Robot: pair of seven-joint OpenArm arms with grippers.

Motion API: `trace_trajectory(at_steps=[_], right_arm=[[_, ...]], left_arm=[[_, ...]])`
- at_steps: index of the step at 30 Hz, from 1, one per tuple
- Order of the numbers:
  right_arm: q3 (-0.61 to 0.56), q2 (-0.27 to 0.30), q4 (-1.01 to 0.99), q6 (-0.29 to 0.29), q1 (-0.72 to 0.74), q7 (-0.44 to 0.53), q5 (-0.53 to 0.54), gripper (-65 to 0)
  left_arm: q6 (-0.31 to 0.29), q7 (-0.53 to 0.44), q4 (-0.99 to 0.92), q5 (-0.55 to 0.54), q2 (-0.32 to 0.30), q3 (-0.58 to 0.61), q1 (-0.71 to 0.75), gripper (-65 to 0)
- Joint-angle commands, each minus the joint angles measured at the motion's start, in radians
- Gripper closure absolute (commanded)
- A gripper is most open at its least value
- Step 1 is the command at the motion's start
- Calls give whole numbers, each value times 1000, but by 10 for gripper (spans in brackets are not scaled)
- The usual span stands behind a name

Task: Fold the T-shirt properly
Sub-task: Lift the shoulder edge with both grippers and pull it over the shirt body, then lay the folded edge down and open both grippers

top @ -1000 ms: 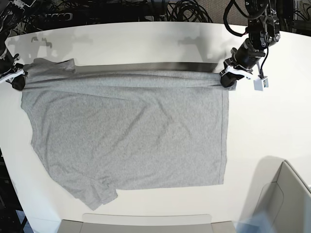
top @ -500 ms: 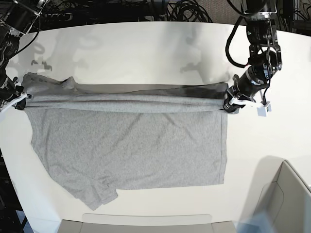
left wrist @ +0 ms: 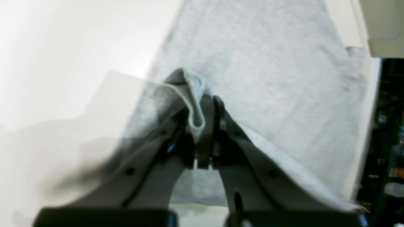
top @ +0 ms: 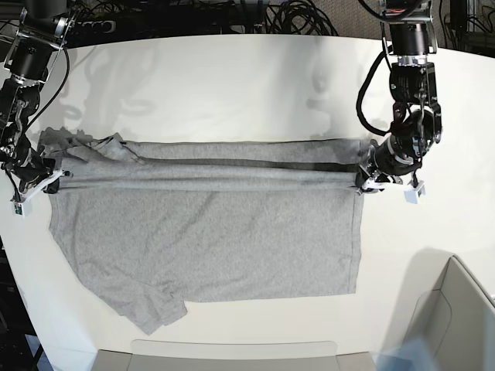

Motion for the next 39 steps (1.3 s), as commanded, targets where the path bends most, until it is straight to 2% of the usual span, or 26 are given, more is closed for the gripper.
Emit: trace_trajectory(at_steps=[1, 5, 11, 13, 18, 21, 26, 30, 34, 37, 39], right_arm=[[-2, 26, 14, -5, 29, 31, 1, 0], [-15, 27, 8, -5, 60, 37, 1, 0], [-18, 27, -54, -5, 120, 39, -4, 0], [-30, 27, -84, -5, 146, 40, -44, 0], [-59, 23, -163, -5, 161, 163, -134, 0], [-75, 27, -233, -5, 193, 206, -139, 0], [-81, 24, -267, -5, 210, 272, -139, 0], [-82, 21, -269, -5, 222, 286, -140, 0], [-82, 10, -269, -7, 227, 287, -140, -1], [-82, 9, -267, -11, 227, 287, -140, -87], [-82, 9, -266, -14, 227, 287, -140, -150]], left_arm=[[0, -26, 17, 27, -11, -6, -34, 0], [-3, -26, 16, 81, -8, -8, -63, 0], [-7, -17, -53, 87, -8, -6, -115, 0], [-9, -17, -101, 86, -8, -6, -130, 0], [-9, -27, -113, 86, -8, -6, -133, 0], [-9, -27, -116, 86, -8, -3, -135, 0], [-9, -50, -126, 87, -11, 81, -178, 0], [-9, -105, -184, 87, -12, 91, -184, 0], [-9, -115, -224, 87, -14, 95, -190, 0], [-9, -115, -224, 87, -14, 97, -190, -10], [-9, -115, -222, 87, -14, 97, -189, -92]])
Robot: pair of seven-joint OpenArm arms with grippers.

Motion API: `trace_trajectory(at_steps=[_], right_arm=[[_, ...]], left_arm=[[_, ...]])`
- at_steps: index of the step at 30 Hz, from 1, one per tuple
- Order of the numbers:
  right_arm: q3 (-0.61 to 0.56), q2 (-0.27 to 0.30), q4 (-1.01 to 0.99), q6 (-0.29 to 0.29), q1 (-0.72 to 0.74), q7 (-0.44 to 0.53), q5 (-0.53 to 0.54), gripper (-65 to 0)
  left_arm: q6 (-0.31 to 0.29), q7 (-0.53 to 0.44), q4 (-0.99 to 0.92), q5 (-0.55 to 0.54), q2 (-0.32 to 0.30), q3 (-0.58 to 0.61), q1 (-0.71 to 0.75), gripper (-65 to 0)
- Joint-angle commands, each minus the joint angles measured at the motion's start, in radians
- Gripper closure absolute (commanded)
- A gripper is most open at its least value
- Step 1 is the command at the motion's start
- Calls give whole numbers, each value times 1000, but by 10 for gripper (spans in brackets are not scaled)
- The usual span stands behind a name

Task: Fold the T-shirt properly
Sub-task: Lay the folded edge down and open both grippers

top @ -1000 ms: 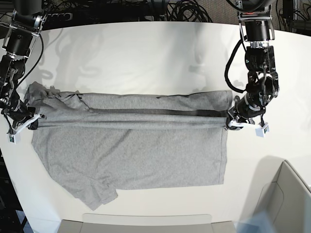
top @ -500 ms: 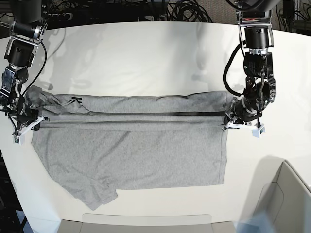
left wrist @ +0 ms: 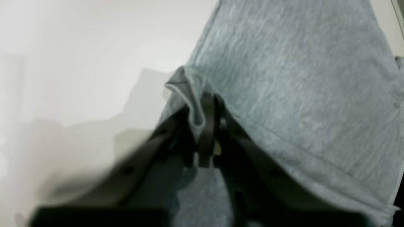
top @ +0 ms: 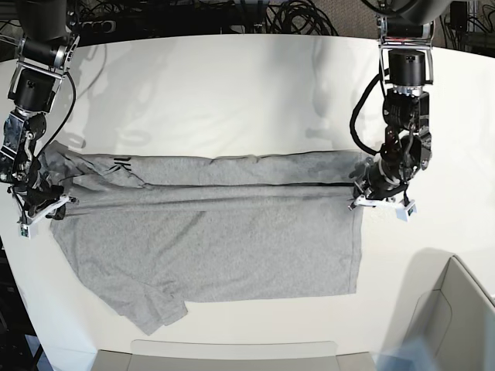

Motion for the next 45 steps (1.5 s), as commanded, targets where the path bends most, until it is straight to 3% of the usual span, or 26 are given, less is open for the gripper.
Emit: trace_trajectory(at_steps=[1, 5, 13, 17, 21, 23, 27, 30, 35, 45], right_arm=[[6, 25, 21, -4, 27, 29, 8, -175], [7, 31, 26, 3, 27, 29, 14, -222], [18, 25, 176, 3, 16, 29, 16, -225], [100, 24, 251, 3, 9, 13, 16, -225], [182, 24, 331, 7, -25, -132, 17, -231], [248, 22, 373, 57, -56, -224, 22, -256], [463, -10, 434, 246, -131, -413, 79, -290], [558, -39, 431, 318, -171, -456, 79, -290], [641, -68, 390, 380, -226, -441, 88, -290], [669, -77, 132, 380, -220, -301, 115, -290]], left_arm=[[1, -14, 18, 6, -13, -3, -19, -132], [1, -2, 74, 6, -13, -2, -13, -209], [1, -2, 243, 4, -13, -9, 50, -203], [1, -2, 248, -2, -13, -11, 55, -201], [1, -10, 275, 3, -13, -11, 102, -201], [1, -11, 308, 3, -13, -11, 127, -201], [1, -13, 341, 4, -13, -11, 157, -201], [1, -13, 337, 4, -13, -11, 168, -201], [1, -13, 338, 4, -13, -11, 168, -201], [1, -14, 340, 4, -13, -12, 188, -201]])
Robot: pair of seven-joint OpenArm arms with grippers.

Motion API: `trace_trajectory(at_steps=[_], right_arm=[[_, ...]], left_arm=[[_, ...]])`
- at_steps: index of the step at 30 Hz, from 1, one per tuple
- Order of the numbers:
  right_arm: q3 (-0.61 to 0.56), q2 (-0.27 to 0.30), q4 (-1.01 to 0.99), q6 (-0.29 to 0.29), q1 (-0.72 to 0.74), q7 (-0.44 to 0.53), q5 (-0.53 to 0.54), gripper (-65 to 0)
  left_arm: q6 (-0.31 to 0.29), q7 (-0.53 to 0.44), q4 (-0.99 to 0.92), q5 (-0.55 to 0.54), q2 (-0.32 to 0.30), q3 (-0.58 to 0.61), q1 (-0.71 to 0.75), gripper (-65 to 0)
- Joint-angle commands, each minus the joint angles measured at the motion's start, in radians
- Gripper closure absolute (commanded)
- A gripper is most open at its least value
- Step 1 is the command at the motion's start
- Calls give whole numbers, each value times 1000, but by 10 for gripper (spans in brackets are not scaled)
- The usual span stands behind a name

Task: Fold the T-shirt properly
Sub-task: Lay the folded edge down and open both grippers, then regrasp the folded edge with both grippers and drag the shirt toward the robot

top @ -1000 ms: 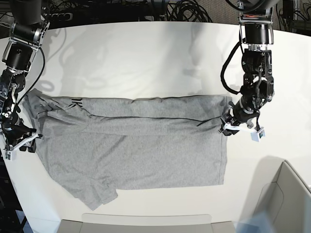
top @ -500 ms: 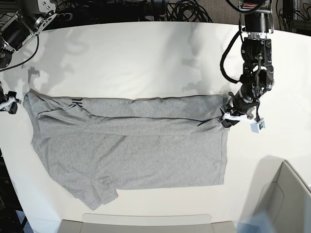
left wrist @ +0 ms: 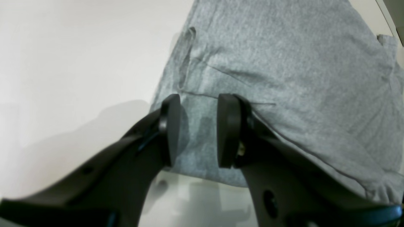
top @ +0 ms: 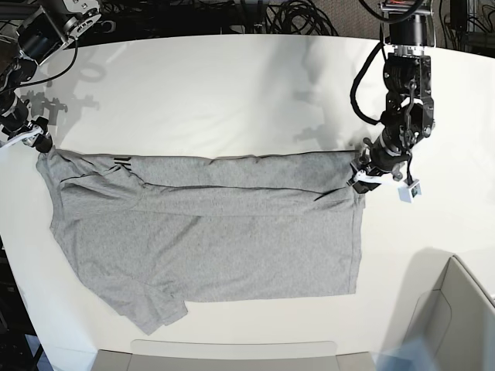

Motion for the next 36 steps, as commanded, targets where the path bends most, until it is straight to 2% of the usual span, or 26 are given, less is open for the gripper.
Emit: trace_trajectory(at_steps=[1, 4, 11, 14, 16, 18, 19, 21, 23, 26, 28, 36], right_arm=[[-3, 25, -2, 13, 17, 39, 31, -290], [-4, 28, -65, 13, 20, 78, 68, -290], [-7, 27, -87, 13, 52, 77, 71, -290], [-56, 27, -87, 13, 69, 78, 74, -290], [-78, 27, -85, 13, 76, 80, 76, -290], [-96, 27, -85, 13, 95, 80, 73, -290], [-102, 25, -85, 13, 96, 80, 73, -290], [-110, 24, -87, 13, 98, 80, 73, -290], [-122, 24, -87, 13, 106, 80, 73, -290], [-144, 27, -87, 13, 106, 80, 73, -290], [-145, 28, -87, 13, 106, 78, 73, -290], [-145, 28, -87, 13, 106, 78, 71, -290]], left_arm=[[-7, -12, 17, -6, -11, -6, -22, -201], [-7, -12, 17, -6, -11, -6, -15, -201], [-7, -14, 18, -6, -8, -57, 18, -201], [-18, -14, 23, -12, -9, -69, 35, -201], [-96, -14, 34, -15, -9, -71, 50, -202], [-222, -14, 28, -41, -3, -101, 71, -203], [-264, -14, 17, -63, 1, -134, 76, -203], [-305, -7, -49, -109, 40, -232, 76, -204], [-365, 11, -132, -156, 49, -322, 71, -210], [-462, 74, -236, -202, 46, -349, 70, -224], [-489, 89, -258, -201, 46, -350, 68, -223], [-494, 98, -256, -202, 54, -335, 68, -223]])
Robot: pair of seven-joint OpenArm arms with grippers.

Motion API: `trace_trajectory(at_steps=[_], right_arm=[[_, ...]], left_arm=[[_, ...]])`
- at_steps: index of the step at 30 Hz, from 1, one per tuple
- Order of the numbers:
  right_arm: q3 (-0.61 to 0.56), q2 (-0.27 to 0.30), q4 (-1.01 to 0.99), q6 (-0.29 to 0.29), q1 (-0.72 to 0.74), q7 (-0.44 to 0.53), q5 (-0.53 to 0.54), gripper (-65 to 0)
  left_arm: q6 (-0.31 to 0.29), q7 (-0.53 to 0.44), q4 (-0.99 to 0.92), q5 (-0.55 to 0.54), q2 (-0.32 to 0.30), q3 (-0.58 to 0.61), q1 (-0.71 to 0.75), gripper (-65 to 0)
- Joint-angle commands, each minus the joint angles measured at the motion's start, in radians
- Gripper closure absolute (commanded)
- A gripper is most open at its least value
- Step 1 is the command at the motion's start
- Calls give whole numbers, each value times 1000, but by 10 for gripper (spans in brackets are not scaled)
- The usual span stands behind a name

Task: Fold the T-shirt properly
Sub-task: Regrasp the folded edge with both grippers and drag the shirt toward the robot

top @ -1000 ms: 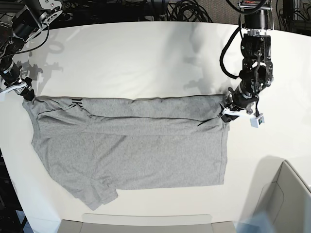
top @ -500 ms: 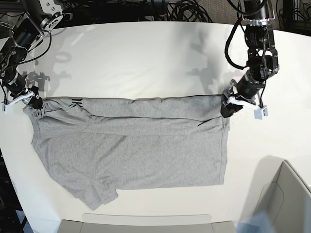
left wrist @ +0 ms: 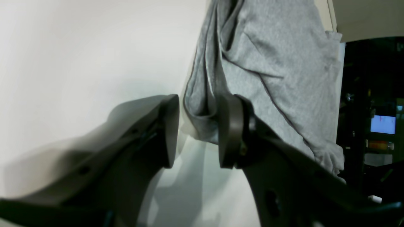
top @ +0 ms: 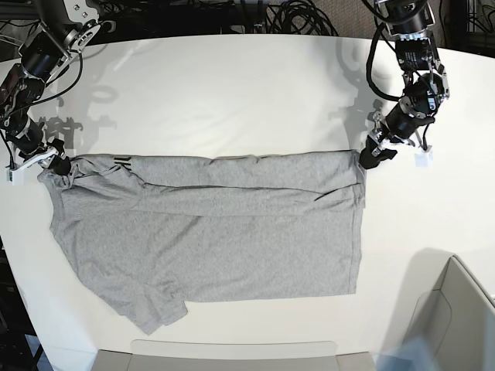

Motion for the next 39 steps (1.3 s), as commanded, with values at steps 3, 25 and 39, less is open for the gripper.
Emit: trace_trajectory(at_steps=[3, 25, 39], right_arm=[[2, 25, 14, 11, 19, 19, 20, -290], [-73, 21, 14, 11, 88, 10, -107, 0], [-133, -6, 145, 11, -21, -79, -113, 0]], left_arm=[[4, 4, 11, 4, -12, 52, -36, -223], [9, 4, 7, 220, 16, 53, -70, 0], [-2, 9, 11, 214, -30, -76, 1, 0]])
